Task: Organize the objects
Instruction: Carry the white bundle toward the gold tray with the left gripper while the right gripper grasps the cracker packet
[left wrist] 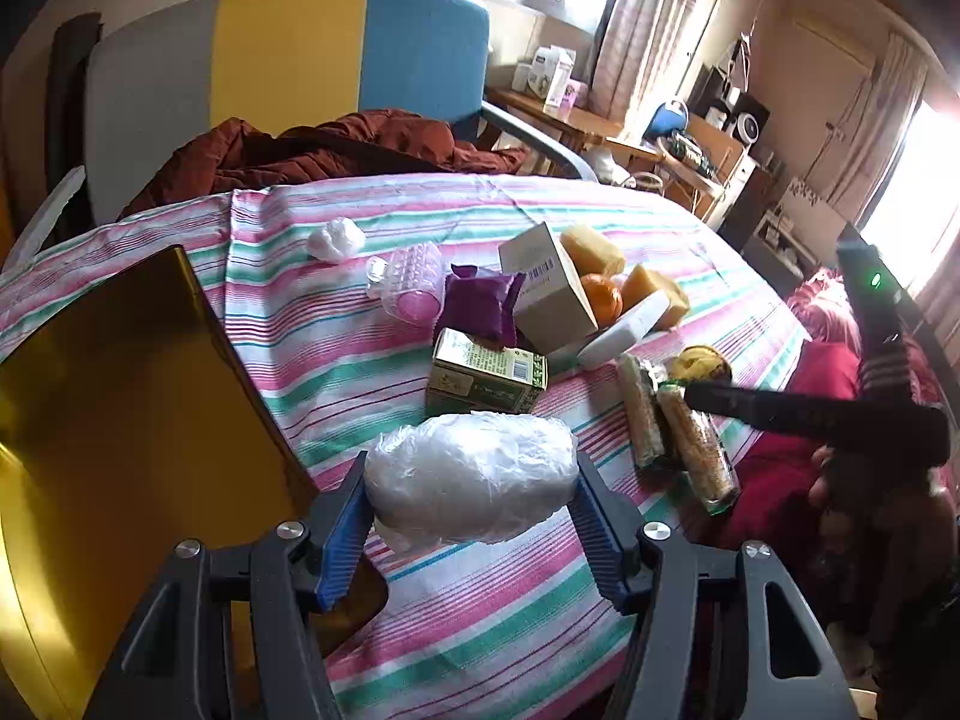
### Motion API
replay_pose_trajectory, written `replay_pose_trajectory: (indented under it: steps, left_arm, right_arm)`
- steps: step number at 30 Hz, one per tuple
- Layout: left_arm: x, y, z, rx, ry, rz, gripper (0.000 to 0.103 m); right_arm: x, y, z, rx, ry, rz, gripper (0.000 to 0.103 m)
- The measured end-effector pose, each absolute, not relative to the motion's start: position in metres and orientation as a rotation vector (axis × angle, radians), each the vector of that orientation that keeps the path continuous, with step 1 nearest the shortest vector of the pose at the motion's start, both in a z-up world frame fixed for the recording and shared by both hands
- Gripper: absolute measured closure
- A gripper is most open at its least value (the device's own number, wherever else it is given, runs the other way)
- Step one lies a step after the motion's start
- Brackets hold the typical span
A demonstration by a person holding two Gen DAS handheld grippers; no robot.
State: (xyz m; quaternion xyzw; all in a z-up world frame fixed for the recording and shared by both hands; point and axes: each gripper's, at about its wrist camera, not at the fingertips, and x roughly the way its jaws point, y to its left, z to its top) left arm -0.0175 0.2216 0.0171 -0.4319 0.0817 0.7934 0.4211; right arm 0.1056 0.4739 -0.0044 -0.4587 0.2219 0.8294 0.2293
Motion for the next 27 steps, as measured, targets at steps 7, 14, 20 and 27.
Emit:
replay_pose_trajectory:
  steps: [7, 14, 20, 27]
  left_arm:
    - [-0.015, 0.191, 0.024, -1.060, 0.134, 2.020, 0.040]
    - [-0.020, 0.152, 0.024, -1.075, 0.061, 2.078, 0.040]
    - [-0.030, 0.105, 0.018, -1.122, -0.011, 2.189, 0.040]
    - [-0.040, 0.039, 0.004, -1.205, -0.019, 2.378, 0.039]
  right_arm:
    - [0.111, 0.464, -0.018, -1.350, 0.586, 2.178, 0.015]
    - [0.105, 0.458, -0.040, -1.495, 0.523, 2.138, 0.049]
    - [0.116, 0.454, -0.024, -1.420, 0.506, 2.201, 0.059]
    - [0.111, 0.430, 0.015, -1.301, 0.493, 2.417, 0.060]
